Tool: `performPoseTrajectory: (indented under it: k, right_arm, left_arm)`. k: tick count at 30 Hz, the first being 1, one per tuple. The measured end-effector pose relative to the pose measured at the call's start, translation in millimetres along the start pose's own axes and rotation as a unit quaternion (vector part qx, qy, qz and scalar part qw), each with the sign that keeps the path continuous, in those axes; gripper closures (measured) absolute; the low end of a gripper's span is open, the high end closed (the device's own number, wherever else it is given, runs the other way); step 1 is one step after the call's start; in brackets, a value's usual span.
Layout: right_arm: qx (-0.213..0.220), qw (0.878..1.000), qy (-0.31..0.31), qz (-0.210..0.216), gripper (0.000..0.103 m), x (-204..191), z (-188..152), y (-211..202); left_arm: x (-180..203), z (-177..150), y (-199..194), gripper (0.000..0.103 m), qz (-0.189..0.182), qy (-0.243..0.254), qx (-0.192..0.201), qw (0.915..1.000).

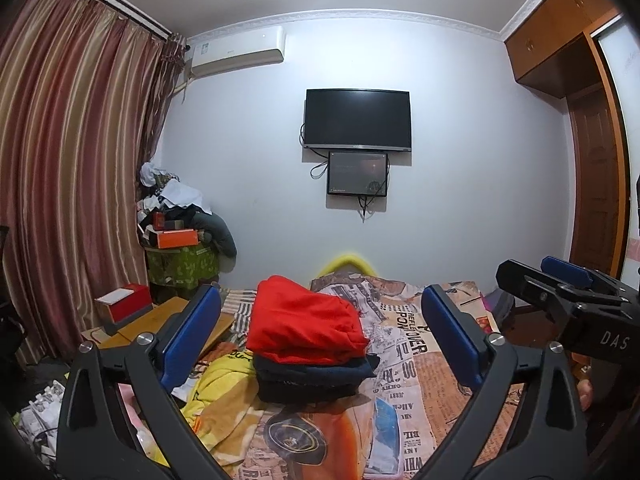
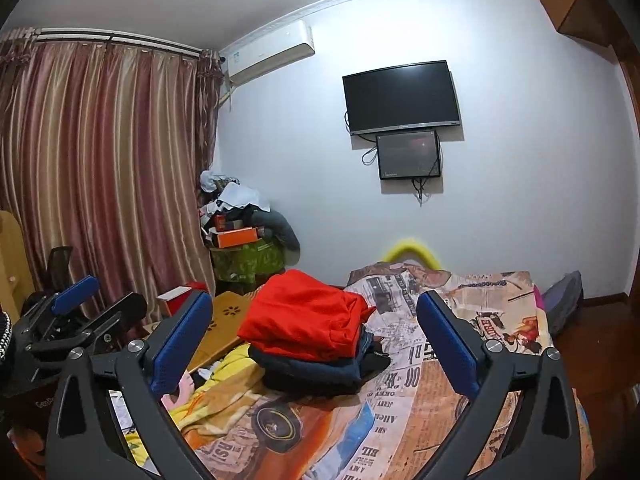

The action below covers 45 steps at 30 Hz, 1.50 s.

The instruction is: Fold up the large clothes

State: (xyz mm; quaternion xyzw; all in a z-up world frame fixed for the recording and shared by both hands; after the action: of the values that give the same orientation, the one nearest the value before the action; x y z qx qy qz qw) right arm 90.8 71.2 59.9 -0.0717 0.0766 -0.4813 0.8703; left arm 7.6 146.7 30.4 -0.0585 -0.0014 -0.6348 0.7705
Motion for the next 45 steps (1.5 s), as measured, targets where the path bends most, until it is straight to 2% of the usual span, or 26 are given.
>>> performPoseTrajectory:
  k: [6, 22, 45]
  right_arm:
    - [-0.008, 1.000, -0.002, -0.004, 0.002, -1, -5, 2]
    - [-0.027, 1.000, -0.007, -0.009, 0.002, 0, -8, 4]
    - [-0.027, 1.000, -0.005, -0.012, 0.002, 4, -7, 2]
  left_arm:
    - [-1, -7, 6, 0.002, 0.013, 0.002, -0.009, 0.9999]
    - [-10, -16, 19, 0.002, 0.021, -0.011, -0.022, 0.9995]
    - [-9, -17, 20, 0.002, 0.006, -0.014, -0.020, 0.9997]
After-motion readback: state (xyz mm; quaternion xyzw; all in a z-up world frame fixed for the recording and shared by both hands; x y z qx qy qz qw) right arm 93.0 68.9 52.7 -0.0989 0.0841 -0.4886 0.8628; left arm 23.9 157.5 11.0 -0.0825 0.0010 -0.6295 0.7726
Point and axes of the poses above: each gripper's, at about its wrist camera, not at the fingertips, and y roughly the way its jaws point, x to its right, z to its top, the point moved 5 cm from there along y, roughly the way its jaws point, and after that the axes turned 12 degrees about -z, right-handed, at the moved point
